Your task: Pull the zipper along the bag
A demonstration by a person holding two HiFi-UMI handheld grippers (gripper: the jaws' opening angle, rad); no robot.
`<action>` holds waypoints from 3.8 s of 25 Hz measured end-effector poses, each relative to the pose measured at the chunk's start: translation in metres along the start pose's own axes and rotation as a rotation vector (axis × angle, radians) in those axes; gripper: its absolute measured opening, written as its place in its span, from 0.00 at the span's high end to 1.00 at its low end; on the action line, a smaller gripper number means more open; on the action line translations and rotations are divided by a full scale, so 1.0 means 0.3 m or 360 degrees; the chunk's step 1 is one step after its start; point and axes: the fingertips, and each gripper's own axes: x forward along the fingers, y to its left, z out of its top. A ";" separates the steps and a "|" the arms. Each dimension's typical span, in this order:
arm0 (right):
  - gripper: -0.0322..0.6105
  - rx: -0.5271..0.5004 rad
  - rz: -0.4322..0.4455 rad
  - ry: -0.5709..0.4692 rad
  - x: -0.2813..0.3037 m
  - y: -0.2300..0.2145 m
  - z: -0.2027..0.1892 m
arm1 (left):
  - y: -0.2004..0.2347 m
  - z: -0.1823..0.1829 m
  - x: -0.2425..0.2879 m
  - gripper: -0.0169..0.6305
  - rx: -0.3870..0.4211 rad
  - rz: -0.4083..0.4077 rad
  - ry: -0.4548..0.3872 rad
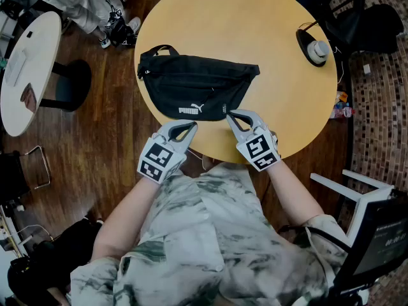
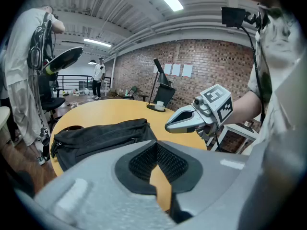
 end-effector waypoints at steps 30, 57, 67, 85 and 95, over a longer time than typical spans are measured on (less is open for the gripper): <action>0.94 -0.0050 0.0185 0.0362 0.408 -0.179 -0.201 | 0.287 -0.174 0.566 0.82 0.0717 0.0324 0.0746; 0.94 0.0052 0.0120 0.0432 0.418 -0.188 -0.220 | 0.328 -0.151 0.433 0.93 0.0430 0.0145 0.0585; 0.94 0.0144 0.0005 0.0507 0.416 -0.197 -0.230 | 0.371 -0.119 0.391 0.93 0.0458 0.0048 0.0536; 0.94 0.0248 -0.0217 0.0646 0.402 -0.214 -0.236 | 0.542 -0.165 0.230 0.93 0.0437 -0.0025 0.0463; 0.94 0.0306 -0.0336 0.0738 0.405 -0.218 -0.230 | 0.653 -0.198 0.143 0.93 0.0416 -0.0059 0.0405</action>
